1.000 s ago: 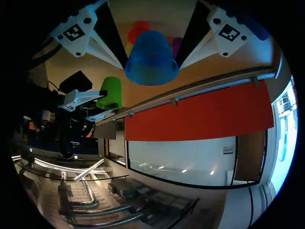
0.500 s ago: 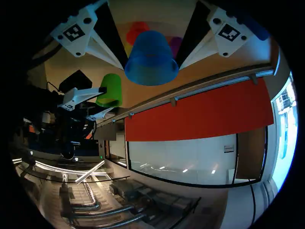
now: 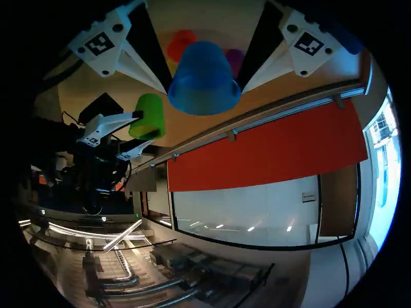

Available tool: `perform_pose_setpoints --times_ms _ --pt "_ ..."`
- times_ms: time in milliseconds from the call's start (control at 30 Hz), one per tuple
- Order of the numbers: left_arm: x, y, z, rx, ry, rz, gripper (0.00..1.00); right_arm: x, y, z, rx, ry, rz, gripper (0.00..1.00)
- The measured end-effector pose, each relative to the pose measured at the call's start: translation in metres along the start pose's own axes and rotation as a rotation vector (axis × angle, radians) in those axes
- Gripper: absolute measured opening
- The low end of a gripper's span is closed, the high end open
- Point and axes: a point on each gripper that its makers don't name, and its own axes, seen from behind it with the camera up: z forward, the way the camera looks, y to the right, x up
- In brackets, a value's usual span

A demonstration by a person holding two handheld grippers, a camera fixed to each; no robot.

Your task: Pour water

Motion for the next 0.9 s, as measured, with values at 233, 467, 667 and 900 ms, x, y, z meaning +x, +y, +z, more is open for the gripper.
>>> perform_pose_setpoints --times_ms 233,467,667,900 --pt "0.007 -0.003 -0.004 0.008 0.0 0.024 0.85 -0.002 -0.008 0.004 0.019 -0.005 0.002 0.92" --pt "0.012 -0.004 -0.005 0.013 -0.004 0.048 0.85 -0.005 -0.014 0.007 0.037 -0.011 0.003 0.93" --pt "0.015 -0.004 -0.005 0.018 -0.007 0.072 0.85 -0.009 -0.02 0.011 0.055 -0.017 0.002 0.93" --pt "0.02 -0.005 -0.004 0.022 -0.005 0.091 0.85 -0.015 -0.029 0.016 0.078 -0.031 0.0 0.93"
